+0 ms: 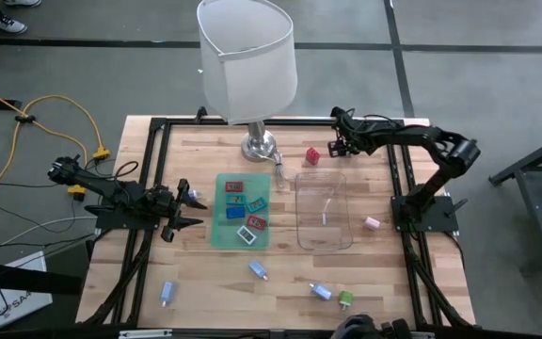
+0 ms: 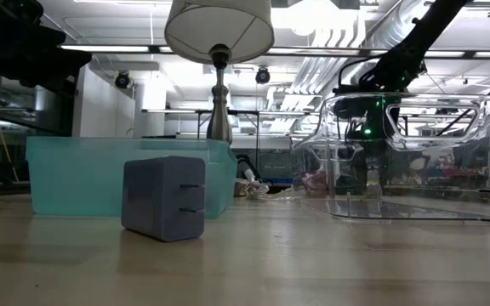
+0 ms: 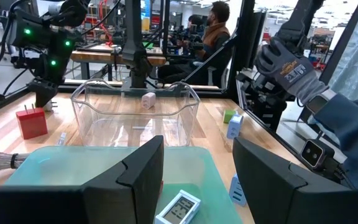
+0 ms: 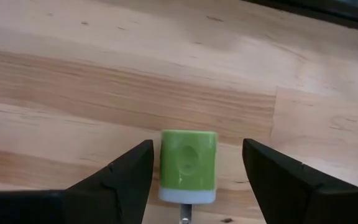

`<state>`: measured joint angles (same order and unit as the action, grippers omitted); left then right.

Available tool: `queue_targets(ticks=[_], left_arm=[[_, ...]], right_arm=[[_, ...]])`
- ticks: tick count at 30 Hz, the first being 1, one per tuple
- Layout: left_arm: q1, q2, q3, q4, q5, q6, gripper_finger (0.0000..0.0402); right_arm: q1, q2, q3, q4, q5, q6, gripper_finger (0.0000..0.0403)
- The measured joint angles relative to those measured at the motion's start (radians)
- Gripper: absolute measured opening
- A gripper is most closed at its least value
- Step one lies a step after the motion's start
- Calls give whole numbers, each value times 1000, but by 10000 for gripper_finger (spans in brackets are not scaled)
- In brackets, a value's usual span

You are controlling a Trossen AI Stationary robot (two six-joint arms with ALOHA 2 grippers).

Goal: Pick & Place Office items
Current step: Put the top green charger adapter into the transparent bin

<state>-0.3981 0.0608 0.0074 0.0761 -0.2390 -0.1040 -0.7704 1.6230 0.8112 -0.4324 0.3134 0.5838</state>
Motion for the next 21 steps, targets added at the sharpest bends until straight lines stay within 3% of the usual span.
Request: queue_targets(ticks=[21], left_arm=[[0, 0, 0, 0, 0, 0, 186]], right_arm=[[20, 6, 0, 7, 29, -2, 225]])
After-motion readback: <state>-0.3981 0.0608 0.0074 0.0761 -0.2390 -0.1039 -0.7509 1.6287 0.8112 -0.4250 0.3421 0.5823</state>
